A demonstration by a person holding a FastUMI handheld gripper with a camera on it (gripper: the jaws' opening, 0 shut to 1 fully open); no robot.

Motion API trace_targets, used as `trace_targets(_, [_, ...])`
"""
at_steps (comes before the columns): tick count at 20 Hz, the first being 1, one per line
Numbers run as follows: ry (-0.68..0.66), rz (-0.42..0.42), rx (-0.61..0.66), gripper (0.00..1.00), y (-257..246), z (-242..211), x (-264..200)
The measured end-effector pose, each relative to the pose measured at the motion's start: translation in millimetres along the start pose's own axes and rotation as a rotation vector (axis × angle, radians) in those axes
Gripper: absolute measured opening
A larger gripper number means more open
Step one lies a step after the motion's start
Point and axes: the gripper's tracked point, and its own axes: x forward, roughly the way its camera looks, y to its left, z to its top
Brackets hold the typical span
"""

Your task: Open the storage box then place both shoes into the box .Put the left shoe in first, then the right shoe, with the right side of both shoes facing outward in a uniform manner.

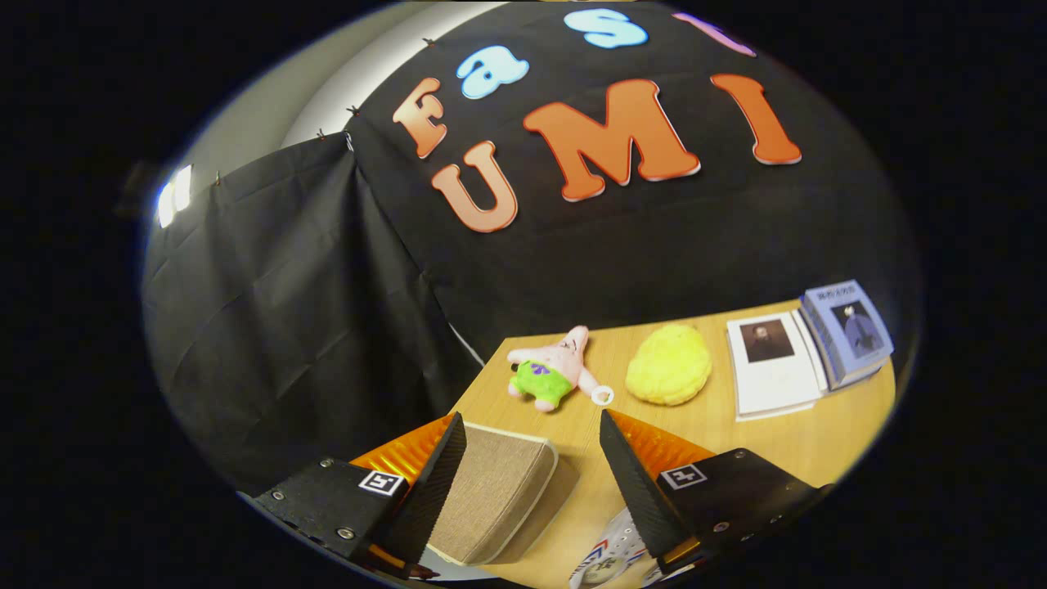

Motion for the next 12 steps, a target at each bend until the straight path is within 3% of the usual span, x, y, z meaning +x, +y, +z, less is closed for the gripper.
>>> trace_targets(7, [0.278,0.117,0.2,0.97,4,-104,39])
trace_targets(12, [0.337,0.171,0.397,0.97,-3,-153,69])
